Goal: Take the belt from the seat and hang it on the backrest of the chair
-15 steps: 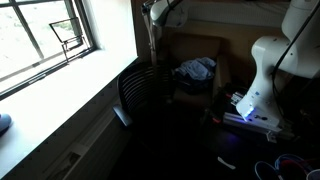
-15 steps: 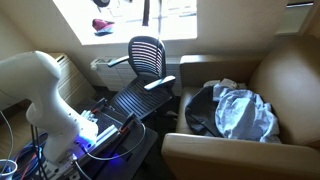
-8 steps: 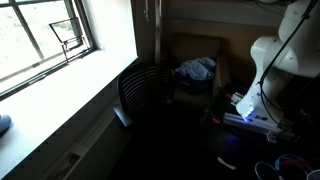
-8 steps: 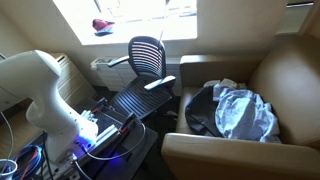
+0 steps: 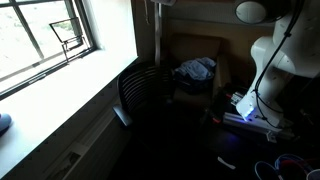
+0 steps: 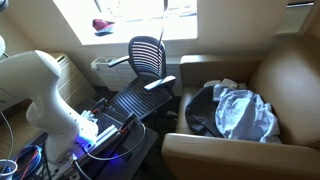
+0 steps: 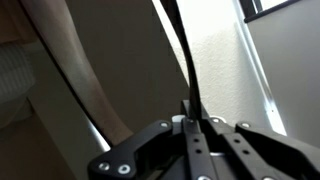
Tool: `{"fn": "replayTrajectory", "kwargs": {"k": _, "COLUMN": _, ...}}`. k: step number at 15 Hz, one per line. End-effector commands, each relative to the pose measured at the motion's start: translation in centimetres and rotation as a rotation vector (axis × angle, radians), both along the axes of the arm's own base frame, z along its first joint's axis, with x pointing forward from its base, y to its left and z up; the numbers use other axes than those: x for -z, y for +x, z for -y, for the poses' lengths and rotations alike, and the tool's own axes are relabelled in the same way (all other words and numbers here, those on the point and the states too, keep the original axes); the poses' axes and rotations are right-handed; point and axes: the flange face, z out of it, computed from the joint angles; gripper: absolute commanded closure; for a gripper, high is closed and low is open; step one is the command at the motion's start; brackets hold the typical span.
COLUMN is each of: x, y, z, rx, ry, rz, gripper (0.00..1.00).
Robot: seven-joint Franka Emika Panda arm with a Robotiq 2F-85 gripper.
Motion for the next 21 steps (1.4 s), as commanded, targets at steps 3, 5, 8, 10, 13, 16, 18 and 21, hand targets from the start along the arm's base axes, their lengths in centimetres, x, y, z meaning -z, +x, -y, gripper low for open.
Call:
{"fn": "replayTrajectory", "kwargs": {"k": 3, "x": -4.5, "y": 5.2, "z": 4.0, "rx": 0.089, "ry": 0.192, "rz": 0.189, "gripper": 1.00}}
{"fn": "replayTrajectory", "kwargs": {"k": 5, "x": -6.4, "y": 7.0, "z": 3.9, "rx": 0.077, "ry": 0.288, "rz": 0.256, "gripper": 1.00}}
{"fn": "replayTrajectory", "kwargs": {"k": 8, "x": -8.8, "y": 9.2, "z": -0.1, "rx": -0.043, "ry": 0.406, "rz": 0.325, "gripper": 1.00}}
{"fn": "replayTrajectory", "kwargs": {"k": 10, "x": -7.7, "y": 11.1, "z": -4.8, "rx": -0.145, "ry": 0.448, "rz": 0.321, "gripper": 1.00}}
{"fn": "replayTrajectory", "kwargs": {"k": 13, "x": -7.5, "y": 12.1, "z": -11.5, "rx": -0.316, "ry": 0.486, "rz": 0.295, "gripper": 1.00}}
{"fn": "replayTrajectory", "kwargs": {"k": 16, "x": -9.9, "y": 11.5, "z": -14.8, "rx": -0.450, "ry": 0.404, "rz": 0.329, "gripper": 1.00}}
{"fn": "replayTrajectory", "kwargs": {"k": 18, "x": -10.6, "y": 11.7, "z": -13.4, "rx": -0.418, "ry": 0.325, "rz": 0.396, "gripper": 1.00}}
{"fn": "replayTrajectory", "kwargs": {"k": 21, "x": -15.2, "y": 10.1, "z": -8.1, "rx": -0.334, "ry": 0.292, "rz": 0.509, "gripper": 1.00}}
